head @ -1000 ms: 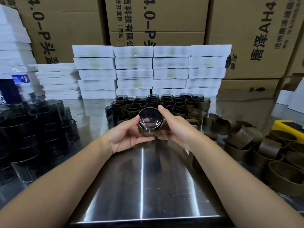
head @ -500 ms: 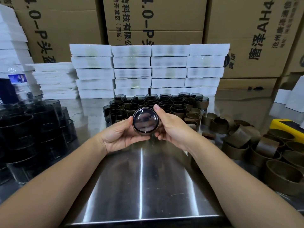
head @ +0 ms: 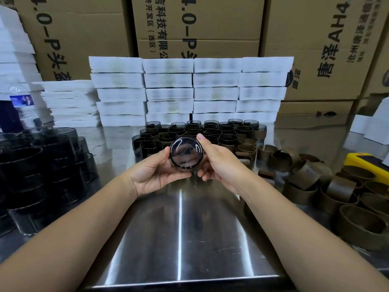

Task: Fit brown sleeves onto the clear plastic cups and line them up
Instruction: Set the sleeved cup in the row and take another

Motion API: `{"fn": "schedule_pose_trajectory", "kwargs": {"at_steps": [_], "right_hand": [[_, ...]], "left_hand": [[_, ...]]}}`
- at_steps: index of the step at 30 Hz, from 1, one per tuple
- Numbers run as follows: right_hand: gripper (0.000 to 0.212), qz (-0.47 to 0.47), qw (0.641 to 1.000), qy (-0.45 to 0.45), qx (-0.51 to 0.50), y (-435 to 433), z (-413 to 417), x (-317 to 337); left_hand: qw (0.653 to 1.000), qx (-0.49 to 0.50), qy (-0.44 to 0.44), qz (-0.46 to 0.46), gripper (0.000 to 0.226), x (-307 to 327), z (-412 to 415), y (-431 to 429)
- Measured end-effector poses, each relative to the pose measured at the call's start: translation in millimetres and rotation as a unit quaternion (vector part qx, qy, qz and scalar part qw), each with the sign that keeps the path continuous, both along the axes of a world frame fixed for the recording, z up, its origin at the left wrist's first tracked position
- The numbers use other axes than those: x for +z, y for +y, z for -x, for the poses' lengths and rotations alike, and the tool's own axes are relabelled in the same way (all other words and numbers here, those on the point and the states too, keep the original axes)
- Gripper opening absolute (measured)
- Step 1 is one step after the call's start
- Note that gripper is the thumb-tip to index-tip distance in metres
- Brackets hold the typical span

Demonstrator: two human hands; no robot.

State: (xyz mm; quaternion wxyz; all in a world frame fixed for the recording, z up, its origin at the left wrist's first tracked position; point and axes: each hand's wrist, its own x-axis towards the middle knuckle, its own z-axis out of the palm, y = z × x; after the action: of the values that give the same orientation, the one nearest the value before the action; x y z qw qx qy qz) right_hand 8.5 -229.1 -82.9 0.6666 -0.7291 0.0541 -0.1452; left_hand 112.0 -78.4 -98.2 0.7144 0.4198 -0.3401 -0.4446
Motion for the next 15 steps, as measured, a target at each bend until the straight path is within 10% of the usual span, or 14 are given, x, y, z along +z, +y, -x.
{"fn": "schedule_pose_trajectory", "kwargs": {"at_steps": [15], "right_hand": [[0.038,-0.109,0.986,0.006,-0.127,-11,-2,3]], "left_hand": [[0.993,0.095,-0.023,-0.067,0.038,-5,-6,-9]]}}
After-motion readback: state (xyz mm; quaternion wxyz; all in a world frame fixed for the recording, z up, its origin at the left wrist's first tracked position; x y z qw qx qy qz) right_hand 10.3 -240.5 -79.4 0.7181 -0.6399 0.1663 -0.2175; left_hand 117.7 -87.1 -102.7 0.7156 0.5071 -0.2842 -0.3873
